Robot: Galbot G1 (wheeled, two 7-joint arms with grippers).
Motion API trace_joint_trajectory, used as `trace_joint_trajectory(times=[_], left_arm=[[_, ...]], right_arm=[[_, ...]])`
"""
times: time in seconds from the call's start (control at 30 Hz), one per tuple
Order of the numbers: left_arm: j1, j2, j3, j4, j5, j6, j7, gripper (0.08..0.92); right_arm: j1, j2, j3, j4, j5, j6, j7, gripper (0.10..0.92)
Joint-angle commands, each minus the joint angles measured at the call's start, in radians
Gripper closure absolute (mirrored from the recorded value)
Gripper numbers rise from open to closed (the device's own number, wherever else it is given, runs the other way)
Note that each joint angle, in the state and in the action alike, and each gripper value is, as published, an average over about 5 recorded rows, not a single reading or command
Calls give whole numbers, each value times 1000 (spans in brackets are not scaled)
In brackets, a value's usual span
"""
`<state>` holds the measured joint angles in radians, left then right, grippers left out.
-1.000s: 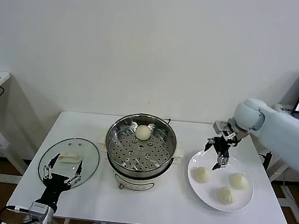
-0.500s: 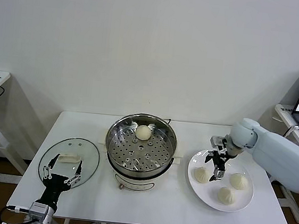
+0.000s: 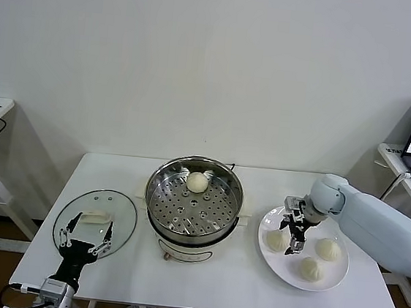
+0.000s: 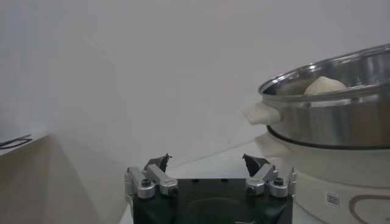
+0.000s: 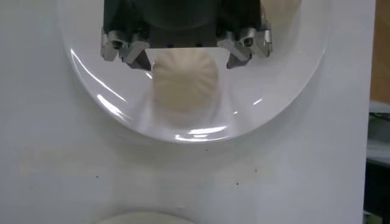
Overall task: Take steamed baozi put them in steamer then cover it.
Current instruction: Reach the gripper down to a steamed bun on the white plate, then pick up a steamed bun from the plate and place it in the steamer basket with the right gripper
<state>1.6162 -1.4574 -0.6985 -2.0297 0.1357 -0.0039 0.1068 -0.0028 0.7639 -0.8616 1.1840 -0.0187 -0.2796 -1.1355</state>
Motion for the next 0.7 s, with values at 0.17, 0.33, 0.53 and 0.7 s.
trace_joint_trajectory(times=[0.17, 0.33, 0.53, 0.7], left_arm=[[-2, 0, 4, 1, 0, 1, 1, 177], [-2, 0, 3, 1, -1, 1, 1, 177], [-1, -2, 9, -2, 0, 1, 0, 177], [2, -2, 8, -8, 1, 1, 0, 177]], right_arm=[[-22, 12, 21, -10, -16, -3, 9, 253], [-19, 10, 23, -7, -16, -2, 8, 324], [15, -29, 9, 34, 16, -7, -1, 330], [185, -120, -111, 143, 145, -27, -12, 330]])
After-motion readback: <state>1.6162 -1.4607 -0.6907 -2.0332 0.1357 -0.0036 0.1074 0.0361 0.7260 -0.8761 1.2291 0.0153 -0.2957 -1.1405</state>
